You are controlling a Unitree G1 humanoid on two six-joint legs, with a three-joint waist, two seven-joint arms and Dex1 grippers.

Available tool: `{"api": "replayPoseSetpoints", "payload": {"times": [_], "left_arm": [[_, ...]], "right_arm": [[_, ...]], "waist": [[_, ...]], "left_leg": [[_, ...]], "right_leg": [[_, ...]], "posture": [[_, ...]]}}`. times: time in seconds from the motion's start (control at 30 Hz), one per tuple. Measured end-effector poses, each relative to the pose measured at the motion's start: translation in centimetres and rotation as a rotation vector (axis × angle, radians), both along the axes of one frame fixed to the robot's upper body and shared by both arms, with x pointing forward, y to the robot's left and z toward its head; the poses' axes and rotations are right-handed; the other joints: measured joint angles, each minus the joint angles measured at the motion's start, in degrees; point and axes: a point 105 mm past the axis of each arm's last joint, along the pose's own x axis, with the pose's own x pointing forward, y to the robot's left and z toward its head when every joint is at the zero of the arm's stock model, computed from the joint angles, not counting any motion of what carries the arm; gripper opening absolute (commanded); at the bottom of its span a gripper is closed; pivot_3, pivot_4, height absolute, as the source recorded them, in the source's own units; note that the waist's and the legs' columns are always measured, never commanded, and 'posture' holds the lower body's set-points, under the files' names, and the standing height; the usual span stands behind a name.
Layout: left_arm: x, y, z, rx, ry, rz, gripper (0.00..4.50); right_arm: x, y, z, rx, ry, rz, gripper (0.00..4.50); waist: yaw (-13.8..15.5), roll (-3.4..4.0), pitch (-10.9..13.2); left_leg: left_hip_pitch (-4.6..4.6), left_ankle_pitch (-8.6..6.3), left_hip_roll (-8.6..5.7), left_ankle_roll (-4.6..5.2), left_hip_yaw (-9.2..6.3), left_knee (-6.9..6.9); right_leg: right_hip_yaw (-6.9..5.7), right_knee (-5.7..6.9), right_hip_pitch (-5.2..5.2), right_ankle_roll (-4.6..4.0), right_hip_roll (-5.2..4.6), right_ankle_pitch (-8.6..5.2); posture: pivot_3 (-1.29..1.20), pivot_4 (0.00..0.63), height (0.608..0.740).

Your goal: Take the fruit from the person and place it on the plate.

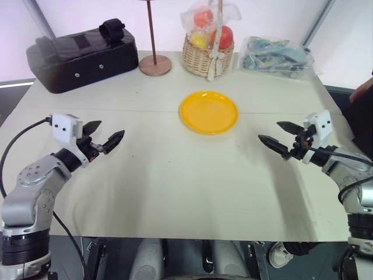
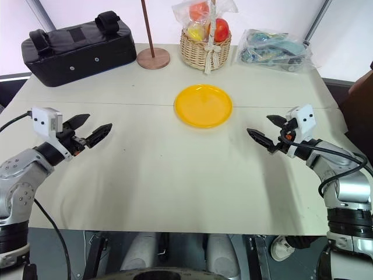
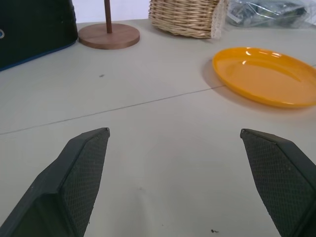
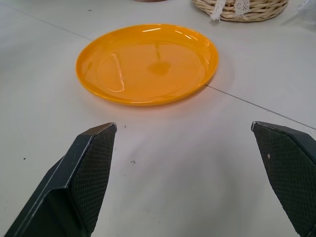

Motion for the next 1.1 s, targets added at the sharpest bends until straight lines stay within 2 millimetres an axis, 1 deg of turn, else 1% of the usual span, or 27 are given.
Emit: {"api": "replayPoseSetpoints", "payload": {"times": [0.5,0.7,1.1], "left_arm": [[0.13,0.17,-0.21,0.007,0.006,0.003,4.44],[0.24,-0.15,-0.37,0.018,0.009,-0.015,4.44],[0.48,0.1,-0.4,0.03,0.0,-0.004,4.44]], "right_arm": [[0.04,0.28,-0.23,0.006,0.004,0.006,4.5],[0.07,0.47,-0.41,0.011,0.008,0.008,4.5],[0.22,0.77,-0.56,0.013,0.007,0.009,4.5]], "waist": [[0.0,0.0,0.0],[0.0,0.0,0.0],[-0.01,0.0,0.0]], "left_leg": [[0.0,0.0,0.0,0.0,0.0,0.0],[0.0,0.0,0.0,0.0,0.0,0.0],[0.0,0.0,0.0,0.0,0.0,0.01]], "right_leg": [[0.0,0.0,0.0,0.0,0.0,0.0],[0.0,0.0,0.0,0.0,0.0,0.0],[0.0,0.01,0.0,0.01,0.0,0.0]], "posture": [[0.0,0.15,0.74],[0.0,0.15,0.74],[0.0,0.15,0.74]]}}
